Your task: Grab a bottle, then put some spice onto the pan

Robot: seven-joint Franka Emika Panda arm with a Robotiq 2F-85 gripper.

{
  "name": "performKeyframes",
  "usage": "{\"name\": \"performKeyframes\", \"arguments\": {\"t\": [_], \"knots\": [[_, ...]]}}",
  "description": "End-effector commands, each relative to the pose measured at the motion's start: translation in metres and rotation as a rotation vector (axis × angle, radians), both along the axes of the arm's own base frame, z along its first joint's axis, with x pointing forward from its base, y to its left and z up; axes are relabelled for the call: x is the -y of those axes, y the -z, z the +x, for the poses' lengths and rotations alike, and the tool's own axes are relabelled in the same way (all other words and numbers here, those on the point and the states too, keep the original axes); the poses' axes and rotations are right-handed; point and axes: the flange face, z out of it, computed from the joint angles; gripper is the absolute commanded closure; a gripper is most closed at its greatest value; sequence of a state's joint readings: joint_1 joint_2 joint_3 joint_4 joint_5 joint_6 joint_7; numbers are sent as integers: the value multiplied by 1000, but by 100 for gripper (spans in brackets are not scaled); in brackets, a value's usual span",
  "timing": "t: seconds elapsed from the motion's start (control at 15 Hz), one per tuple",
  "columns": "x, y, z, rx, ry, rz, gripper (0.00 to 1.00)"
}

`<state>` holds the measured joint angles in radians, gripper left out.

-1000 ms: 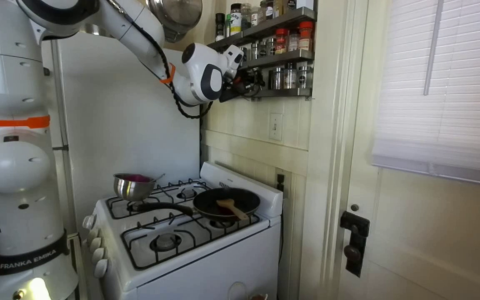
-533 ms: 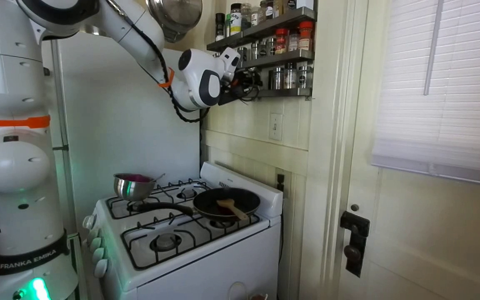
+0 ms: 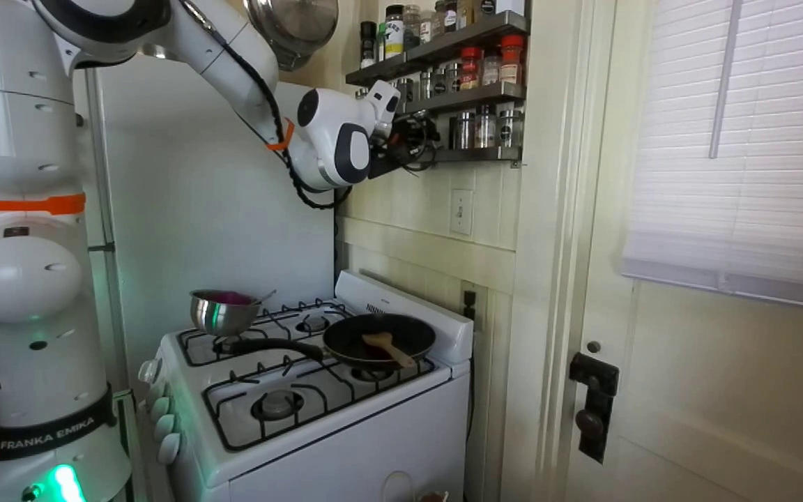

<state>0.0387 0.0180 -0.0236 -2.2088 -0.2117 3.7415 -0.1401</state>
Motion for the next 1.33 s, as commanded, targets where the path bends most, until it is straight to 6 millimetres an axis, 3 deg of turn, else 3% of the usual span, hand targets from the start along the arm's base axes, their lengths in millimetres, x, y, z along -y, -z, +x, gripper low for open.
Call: {"name": "performKeyframes", "arguments": {"t": [0.0,1.27], "knots": [[3,5,-11,43,-9,-22,77],[11,39,-14,115,-12,-83,77]]}}
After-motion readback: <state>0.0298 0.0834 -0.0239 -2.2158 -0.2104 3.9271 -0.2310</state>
